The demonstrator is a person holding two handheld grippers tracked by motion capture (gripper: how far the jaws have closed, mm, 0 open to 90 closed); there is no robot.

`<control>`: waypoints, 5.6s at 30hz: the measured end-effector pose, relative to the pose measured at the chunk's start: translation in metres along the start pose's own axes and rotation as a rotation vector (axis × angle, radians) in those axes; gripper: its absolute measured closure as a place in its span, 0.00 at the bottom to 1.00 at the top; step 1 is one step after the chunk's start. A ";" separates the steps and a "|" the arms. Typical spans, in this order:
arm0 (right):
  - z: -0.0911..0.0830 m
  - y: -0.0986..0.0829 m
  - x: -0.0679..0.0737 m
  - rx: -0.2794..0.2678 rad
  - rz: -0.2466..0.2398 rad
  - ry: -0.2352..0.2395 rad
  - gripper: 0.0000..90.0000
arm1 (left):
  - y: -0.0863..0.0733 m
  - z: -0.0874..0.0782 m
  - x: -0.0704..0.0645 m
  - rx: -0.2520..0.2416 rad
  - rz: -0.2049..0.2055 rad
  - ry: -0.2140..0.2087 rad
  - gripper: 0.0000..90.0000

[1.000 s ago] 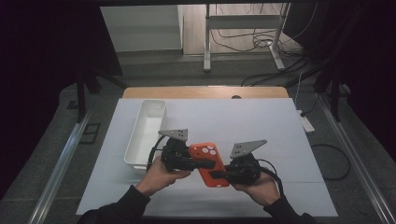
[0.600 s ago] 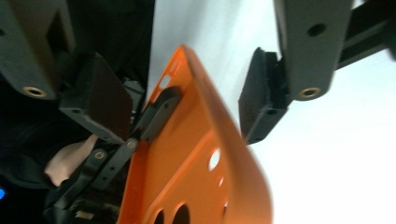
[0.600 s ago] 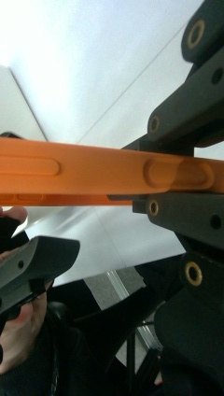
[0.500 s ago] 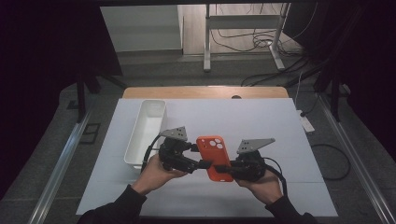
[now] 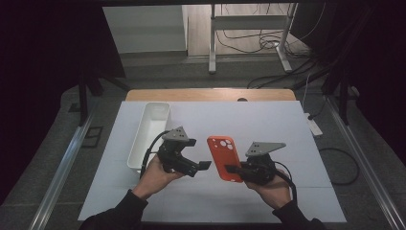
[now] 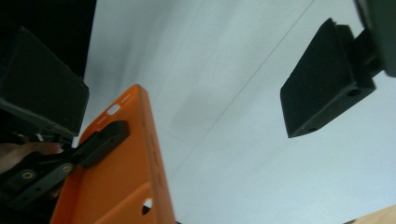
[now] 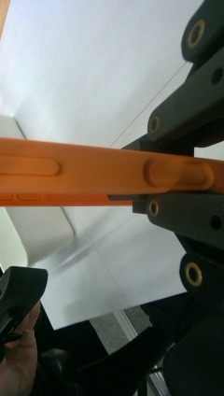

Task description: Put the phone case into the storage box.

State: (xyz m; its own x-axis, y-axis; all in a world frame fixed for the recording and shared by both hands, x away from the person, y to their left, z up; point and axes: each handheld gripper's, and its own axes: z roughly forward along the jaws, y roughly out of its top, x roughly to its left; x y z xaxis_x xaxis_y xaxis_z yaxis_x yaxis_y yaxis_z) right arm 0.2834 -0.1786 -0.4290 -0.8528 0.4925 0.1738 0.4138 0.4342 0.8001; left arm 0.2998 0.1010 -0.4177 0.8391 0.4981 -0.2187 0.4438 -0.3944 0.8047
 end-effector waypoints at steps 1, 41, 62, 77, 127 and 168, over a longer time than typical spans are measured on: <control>0.000 0.000 0.000 0.000 0.000 0.000 0.95 | 0.000 0.000 0.001 0.000 -0.007 0.003 0.02; 0.012 0.000 0.014 0.027 -0.030 -0.054 0.95 | 0.000 0.008 -0.003 0.079 -0.125 -0.064 0.74; 0.017 -0.002 0.013 0.057 -0.027 -0.062 0.94 | -0.004 0.006 0.007 0.080 -0.273 -0.143 0.99; 0.021 -0.003 0.016 0.042 -0.054 -0.095 0.62 | -0.003 0.009 0.002 0.081 -0.300 -0.106 0.99; -0.008 -0.025 -0.002 0.074 0.041 -0.172 0.00 | 0.007 -0.007 0.034 0.075 -0.251 0.042 0.99; -0.051 -0.051 -0.010 0.068 0.109 -0.275 0.00 | 0.017 -0.045 0.080 0.040 -0.322 0.121 0.99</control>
State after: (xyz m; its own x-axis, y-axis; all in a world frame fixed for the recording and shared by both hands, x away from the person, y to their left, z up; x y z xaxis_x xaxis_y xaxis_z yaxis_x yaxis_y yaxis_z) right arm 0.2541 -0.2441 -0.4425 -0.6877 0.7207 0.0872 0.5265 0.4125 0.7434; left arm 0.3602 0.1686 -0.3971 0.6120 0.6887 -0.3888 0.6935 -0.2309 0.6825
